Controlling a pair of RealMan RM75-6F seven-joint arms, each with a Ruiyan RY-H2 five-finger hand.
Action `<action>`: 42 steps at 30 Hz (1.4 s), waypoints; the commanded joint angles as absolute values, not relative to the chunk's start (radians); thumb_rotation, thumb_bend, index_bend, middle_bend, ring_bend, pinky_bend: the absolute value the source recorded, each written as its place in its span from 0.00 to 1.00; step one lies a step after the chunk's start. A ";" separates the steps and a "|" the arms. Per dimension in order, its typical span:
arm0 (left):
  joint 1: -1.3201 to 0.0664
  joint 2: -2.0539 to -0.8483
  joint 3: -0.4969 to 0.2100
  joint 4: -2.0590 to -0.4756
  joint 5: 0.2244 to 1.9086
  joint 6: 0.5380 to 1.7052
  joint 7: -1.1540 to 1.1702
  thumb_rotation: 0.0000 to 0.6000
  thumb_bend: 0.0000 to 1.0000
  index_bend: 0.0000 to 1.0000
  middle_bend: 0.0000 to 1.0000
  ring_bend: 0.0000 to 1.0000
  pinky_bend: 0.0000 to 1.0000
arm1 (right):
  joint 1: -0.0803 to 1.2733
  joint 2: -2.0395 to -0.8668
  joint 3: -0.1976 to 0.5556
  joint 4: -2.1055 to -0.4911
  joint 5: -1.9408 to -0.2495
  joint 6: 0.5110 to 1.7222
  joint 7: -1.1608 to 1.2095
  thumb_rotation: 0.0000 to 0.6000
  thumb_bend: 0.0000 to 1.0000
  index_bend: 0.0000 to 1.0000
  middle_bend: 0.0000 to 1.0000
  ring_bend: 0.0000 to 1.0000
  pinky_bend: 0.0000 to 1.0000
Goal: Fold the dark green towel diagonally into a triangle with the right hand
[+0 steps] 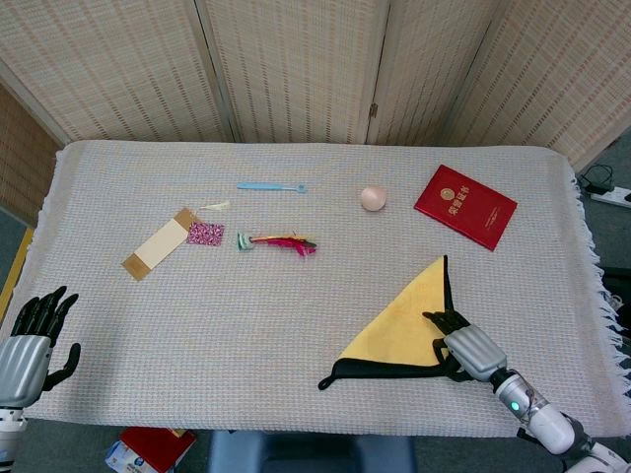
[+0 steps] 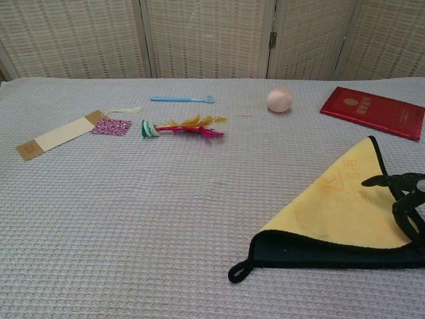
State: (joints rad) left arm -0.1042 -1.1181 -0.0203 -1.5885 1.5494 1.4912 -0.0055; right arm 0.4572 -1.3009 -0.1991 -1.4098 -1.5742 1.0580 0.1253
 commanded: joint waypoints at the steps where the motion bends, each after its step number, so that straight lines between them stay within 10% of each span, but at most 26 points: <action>1: -0.106 -1.121 -0.020 -1.587 1.547 1.486 -0.003 1.00 0.58 0.00 0.02 0.00 0.00 | 0.444 -1.299 -0.201 -1.397 -1.580 1.068 0.140 1.00 0.45 0.68 0.07 0.00 0.00; 16: -0.116 -1.133 -0.022 -1.573 1.532 1.462 -0.001 1.00 0.58 0.00 0.02 0.00 0.00 | 0.402 -1.310 -0.208 -1.337 -1.604 1.068 0.216 1.00 0.45 0.68 0.06 0.00 0.00; 25: -0.115 -1.132 -0.026 -1.565 1.533 1.470 -0.017 1.00 0.56 0.00 0.02 0.00 0.00 | 0.397 -1.275 -0.208 -1.373 -1.628 1.077 0.239 1.00 0.45 0.13 0.00 0.00 0.00; 34: -0.112 -1.131 -0.026 -1.565 1.539 1.481 -0.027 1.00 0.56 0.00 0.02 0.00 0.00 | 0.367 -1.177 -0.223 -1.488 -1.651 1.135 0.271 1.00 0.45 0.04 0.00 0.00 0.00; 42: -0.116 -1.127 -0.007 -1.596 1.551 1.459 0.015 1.00 0.56 0.00 0.02 0.00 0.00 | 0.200 -1.102 -0.126 -1.626 -1.550 1.454 0.035 1.00 0.45 0.00 0.00 0.00 0.00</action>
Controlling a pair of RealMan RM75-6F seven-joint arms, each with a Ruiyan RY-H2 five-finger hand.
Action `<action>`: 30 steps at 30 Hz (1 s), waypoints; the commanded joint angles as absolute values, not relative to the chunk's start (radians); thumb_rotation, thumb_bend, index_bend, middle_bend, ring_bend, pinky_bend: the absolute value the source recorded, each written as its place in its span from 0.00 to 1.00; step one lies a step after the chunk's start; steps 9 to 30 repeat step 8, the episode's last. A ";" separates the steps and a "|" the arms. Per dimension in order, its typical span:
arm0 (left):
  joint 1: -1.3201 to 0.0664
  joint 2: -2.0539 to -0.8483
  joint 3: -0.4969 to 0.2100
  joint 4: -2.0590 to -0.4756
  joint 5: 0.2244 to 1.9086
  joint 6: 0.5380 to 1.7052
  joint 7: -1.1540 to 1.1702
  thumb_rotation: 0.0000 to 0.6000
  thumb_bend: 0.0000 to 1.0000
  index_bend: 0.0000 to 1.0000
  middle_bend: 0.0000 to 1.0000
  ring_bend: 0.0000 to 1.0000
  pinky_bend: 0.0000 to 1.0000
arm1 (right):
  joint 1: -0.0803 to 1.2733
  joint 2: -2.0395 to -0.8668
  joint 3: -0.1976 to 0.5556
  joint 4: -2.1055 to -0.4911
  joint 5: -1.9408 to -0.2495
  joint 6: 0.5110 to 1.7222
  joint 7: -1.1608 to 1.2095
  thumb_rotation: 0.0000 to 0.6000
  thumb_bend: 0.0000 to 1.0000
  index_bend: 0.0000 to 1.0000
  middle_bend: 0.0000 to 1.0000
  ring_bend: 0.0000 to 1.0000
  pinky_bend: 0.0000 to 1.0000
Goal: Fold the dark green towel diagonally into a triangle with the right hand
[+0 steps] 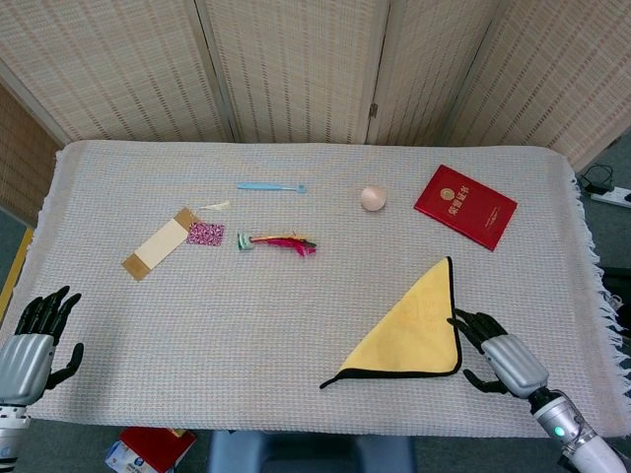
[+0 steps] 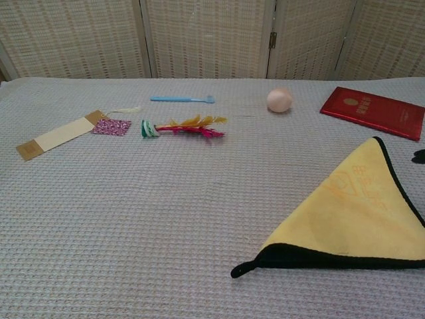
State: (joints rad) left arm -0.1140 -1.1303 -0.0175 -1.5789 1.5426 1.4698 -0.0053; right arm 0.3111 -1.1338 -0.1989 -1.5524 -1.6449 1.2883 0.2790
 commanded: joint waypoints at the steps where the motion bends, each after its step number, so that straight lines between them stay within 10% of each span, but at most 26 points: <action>1: -0.117 -1.126 -0.002 -1.604 1.557 1.456 0.023 1.00 0.56 0.00 0.02 0.00 0.00 | 0.171 -1.112 -0.104 -1.643 -1.511 1.499 -0.065 1.00 0.45 0.00 0.00 0.00 0.00; 5: -0.122 -1.122 0.018 -1.628 1.589 1.446 0.045 1.00 0.56 0.01 0.02 0.00 0.00 | 0.089 -1.149 -0.066 -1.708 -1.430 1.619 -0.340 1.00 0.45 0.00 0.00 0.00 0.00; 30: -0.122 -1.120 0.029 -1.645 1.593 1.434 0.058 1.00 0.56 0.01 0.02 0.00 0.00 | 0.067 -1.116 -0.077 -1.764 -1.448 1.623 -0.305 1.00 0.45 0.00 0.00 0.00 0.00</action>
